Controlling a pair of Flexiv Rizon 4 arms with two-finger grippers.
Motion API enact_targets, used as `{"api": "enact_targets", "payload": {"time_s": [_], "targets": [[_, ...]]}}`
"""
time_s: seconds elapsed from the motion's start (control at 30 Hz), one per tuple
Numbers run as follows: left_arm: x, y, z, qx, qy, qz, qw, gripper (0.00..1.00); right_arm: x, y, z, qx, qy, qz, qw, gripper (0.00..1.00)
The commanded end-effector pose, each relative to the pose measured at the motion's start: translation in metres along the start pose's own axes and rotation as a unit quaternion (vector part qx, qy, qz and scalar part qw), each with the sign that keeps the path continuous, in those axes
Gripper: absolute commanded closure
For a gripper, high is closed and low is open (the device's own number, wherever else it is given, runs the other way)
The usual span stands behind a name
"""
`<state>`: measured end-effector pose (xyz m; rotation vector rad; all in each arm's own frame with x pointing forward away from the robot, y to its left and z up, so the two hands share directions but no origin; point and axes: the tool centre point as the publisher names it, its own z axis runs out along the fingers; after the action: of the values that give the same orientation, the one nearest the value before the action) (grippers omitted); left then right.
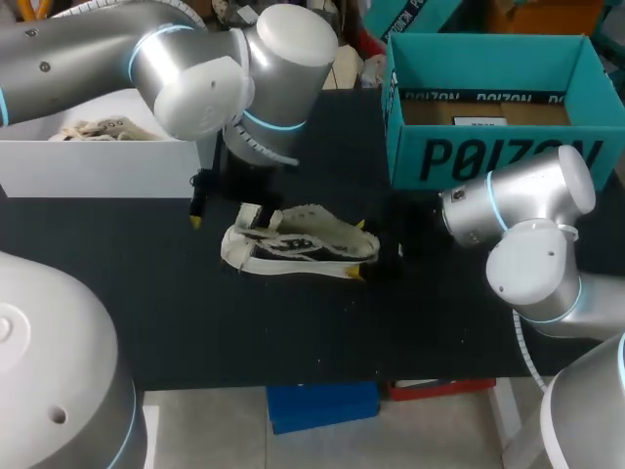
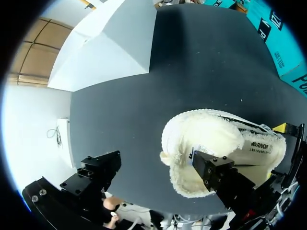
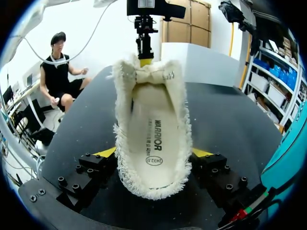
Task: Take the shoe out of the shoebox, open the shoe tongue, remove and reinsert the insole, then place the shoe into the shoebox
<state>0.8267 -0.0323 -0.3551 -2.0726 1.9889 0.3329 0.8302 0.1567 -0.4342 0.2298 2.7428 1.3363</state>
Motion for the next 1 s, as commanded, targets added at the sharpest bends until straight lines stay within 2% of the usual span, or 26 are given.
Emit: {"api": "enact_targets", "payload": {"time_s": [0.03,0.17,0.33,0.37,0.43,0.47,0.5,0.53,0.57,0.63,0.77,0.87,0.9,1.0], "targets": [[-0.006,-0.002,0.01,-0.003,0.024,0.002,1.0,0.0,0.0,-0.002,-0.001,0.0,-0.001,0.001,1.0,1.0],[-0.007,0.0,0.002,0.002,0.036,0.021,0.999,0.0,0.0,-0.002,-0.001,0.0,-0.001,0.001,1.0,1.0],[-0.003,0.005,-0.029,0.035,0.098,0.103,0.989,0.0,0.0,-0.002,-0.001,0.0,-0.001,0.001,1.0,1.0],[-0.002,0.006,-0.036,0.041,0.118,0.137,0.983,0.0,0.0,-0.002,-0.001,0.0,-0.001,0.001,1.0,1.0],[0.0,0.007,-0.05,0.049,0.195,0.224,0.954,0.0,0.0,-0.002,-0.001,0.0,-0.001,0.001,1.0,1.0],[0.002,0.007,-0.056,0.061,0.209,0.26,0.941,0.0,0.0,-0.002,-0.001,0.0,-0.001,0.001,1.0,1.0],[0.005,0.007,-0.062,0.069,0.226,0.295,0.926,0.38,0.0,-0.002,-0.001,0.0,-0.001,0.001,1.0,1.0],[0.009,0.006,-0.067,0.072,0.238,0.334,0.909,0.71,0.0,-0.002,-0.001,0.0,-0.001,0.001,1.0,1.0],[0.013,0.007,-0.07,0.084,0.238,0.37,0.894,0.98,0.0,-0.002,-0.001,0.0,-0.001,0.001,1.0,1.0],[0.024,0.007,-0.08,0.101,0.234,0.443,0.86,1.0,0.0,-0.002,-0.001,0.0,-0.001,0.001,1.0,1.0],[0.05,0.005,-0.087,0.1,0.263,0.58,0.765,1.0,0.0,-0.002,-0.001,0.0,-0.001,0.001,1.0,1.0],[0.069,0.005,-0.091,0.112,0.262,0.647,0.707,1.0,0.0,-0.002,-0.001,0.0,-0.001,0.001,1.0,1.0],[0.075,0.003,-0.092,0.111,0.253,0.655,0.704,1.0,0.0,-0.002,-0.001,0.0,-0.001,0.001,1.0,1.0],[0.075,0.003,-0.092,0.111,0.253,0.655,0.704,1.0,0.0,-0.002,-0.001,0.0,-0.001,0.001,1.0,1.0]]}}
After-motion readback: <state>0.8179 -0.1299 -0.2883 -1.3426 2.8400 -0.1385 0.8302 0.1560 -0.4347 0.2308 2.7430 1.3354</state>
